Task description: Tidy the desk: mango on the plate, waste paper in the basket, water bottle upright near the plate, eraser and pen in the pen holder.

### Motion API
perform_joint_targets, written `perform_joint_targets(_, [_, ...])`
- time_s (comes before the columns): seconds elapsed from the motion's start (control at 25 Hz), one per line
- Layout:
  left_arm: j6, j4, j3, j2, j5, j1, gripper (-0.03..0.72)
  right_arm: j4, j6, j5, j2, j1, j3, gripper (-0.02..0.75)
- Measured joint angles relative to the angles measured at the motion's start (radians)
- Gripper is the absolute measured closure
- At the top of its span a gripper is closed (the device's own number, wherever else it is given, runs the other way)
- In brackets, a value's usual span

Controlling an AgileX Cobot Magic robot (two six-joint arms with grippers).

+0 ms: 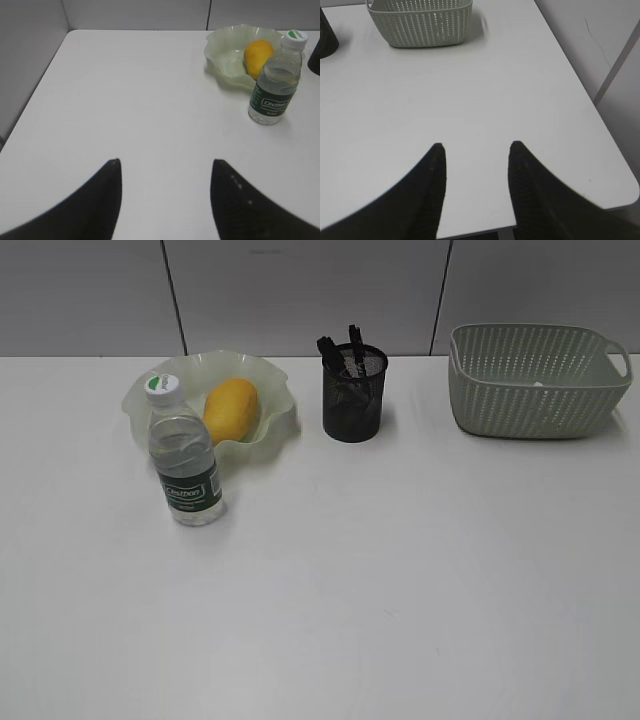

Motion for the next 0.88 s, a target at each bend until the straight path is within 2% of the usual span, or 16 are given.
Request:
perform_joint_targets(0.28, [0.000,-0.003,0.000,0.000,0.000,0.000,0.266,0.013,-0.017,0.000,0.000,0.000,0.000,0.398])
perform_joint_targets(0.48, [0.000,-0.005,0.000,0.000,0.000,0.000,0.297,0.080,-0.102,-0.001,0.000,0.000,0.000,0.398])
perform_joint_targets(0.88, [0.046,-0.039,0.000,0.000,0.000,0.000,0.343,0.087,-0.115,-0.001,0.000,0.000,0.002,0.398])
